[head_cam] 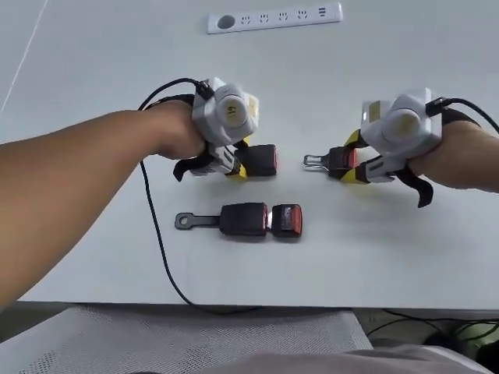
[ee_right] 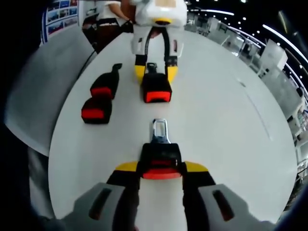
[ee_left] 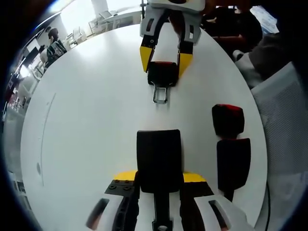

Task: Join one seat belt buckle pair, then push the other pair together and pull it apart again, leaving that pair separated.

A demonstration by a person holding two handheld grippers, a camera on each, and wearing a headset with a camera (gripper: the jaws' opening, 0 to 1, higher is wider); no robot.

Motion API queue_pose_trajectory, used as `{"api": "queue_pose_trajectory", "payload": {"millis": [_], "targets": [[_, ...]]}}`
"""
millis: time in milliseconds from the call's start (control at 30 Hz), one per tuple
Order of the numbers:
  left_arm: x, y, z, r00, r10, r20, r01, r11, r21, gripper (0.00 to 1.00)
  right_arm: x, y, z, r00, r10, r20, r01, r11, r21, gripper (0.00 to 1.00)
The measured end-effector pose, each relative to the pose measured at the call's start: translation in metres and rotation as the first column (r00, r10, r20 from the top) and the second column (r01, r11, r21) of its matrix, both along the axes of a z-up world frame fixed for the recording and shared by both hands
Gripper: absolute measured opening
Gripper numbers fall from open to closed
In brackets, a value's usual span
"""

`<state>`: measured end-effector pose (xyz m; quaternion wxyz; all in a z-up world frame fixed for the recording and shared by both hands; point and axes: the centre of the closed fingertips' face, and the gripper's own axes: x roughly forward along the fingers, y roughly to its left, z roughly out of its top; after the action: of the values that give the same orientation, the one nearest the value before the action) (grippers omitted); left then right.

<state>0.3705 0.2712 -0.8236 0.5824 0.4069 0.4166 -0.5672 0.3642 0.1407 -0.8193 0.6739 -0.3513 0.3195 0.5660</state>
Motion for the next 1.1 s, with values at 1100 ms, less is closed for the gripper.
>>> {"api": "queue_pose_trajectory", "payload": {"millis": [1100], "targets": [[-0.002, 0.000, 0.001, 1.000, 0.002, -0.003, -0.002, 1.000, 0.008, 0.32, 0.006, 0.046, 0.002, 0.998, 0.052, 0.028, -0.053, 0.998, 0.018, 0.33]]}}
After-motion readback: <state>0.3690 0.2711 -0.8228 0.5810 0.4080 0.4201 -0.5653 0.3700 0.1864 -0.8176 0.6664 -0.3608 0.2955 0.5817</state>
